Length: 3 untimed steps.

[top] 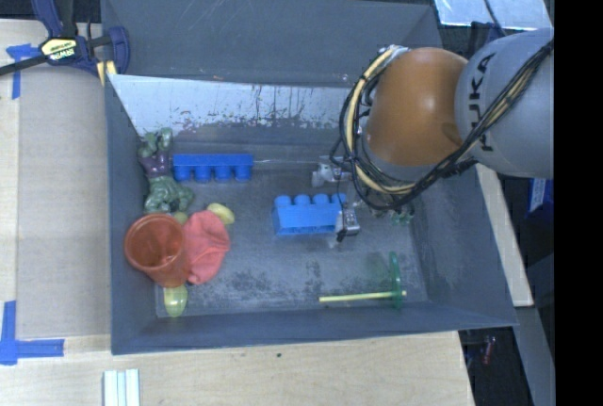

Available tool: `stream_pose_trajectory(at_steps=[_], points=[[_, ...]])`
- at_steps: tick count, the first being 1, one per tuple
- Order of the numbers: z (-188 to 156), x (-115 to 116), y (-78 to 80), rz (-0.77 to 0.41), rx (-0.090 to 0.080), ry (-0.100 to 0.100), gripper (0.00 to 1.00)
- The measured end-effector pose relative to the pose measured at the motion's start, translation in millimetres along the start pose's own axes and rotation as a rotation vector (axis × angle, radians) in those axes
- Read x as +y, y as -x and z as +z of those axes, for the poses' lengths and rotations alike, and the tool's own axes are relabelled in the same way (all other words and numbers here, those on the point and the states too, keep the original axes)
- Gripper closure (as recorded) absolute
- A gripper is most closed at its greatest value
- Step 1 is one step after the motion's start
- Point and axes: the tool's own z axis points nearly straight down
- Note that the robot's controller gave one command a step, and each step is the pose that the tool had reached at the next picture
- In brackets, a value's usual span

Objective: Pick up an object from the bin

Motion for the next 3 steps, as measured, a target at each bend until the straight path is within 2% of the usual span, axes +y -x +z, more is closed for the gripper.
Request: stream_pose_trajectory(at_steps=[1, 2, 3], points=[[2.9, 21.5, 6.8, -0.137, 0.002, 0.000, 0.00], [46.7, 16.0, 27.6, -0.092, -0.007, -0.002, 0.00], [47.9, 9.7, 20.8, 0.031, -0.009, 0.001, 1.00]])
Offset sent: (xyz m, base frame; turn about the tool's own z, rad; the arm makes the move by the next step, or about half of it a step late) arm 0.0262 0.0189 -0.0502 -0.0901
